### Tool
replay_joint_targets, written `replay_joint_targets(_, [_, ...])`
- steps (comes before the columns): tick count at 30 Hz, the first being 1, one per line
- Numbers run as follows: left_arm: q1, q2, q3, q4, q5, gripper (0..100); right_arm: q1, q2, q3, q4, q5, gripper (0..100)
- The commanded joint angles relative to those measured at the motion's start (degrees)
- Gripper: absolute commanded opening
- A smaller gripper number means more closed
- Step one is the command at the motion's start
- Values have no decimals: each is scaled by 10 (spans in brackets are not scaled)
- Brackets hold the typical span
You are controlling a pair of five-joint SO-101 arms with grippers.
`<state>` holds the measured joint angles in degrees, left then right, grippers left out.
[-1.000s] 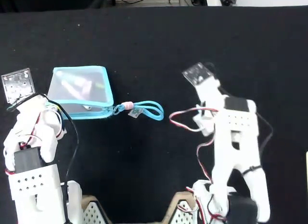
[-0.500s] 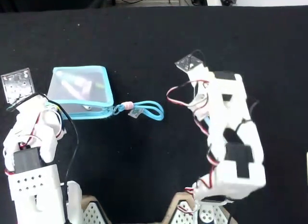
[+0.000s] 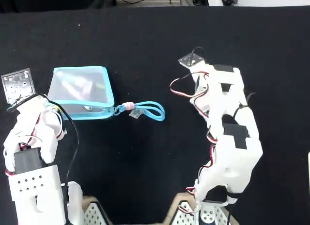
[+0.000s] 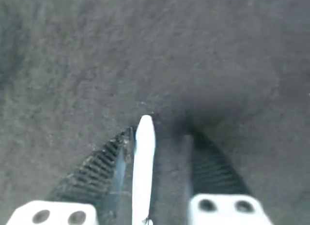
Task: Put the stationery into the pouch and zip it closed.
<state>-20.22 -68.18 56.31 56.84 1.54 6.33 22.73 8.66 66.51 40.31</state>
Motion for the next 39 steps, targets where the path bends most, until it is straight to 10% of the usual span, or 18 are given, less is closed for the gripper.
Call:
replay_joint_targets(1, [-9,-5,-17,-12,5,30,10,-53,-7,4,-40,6])
replay_joint_targets(23, [-3,-5,-16,-12,2,31,-159,-994,240,125,-199,11])
replay_joint_targets(39, [145,-5,-64,76,-21,30,-443,-1104,240,-46,-309,12])
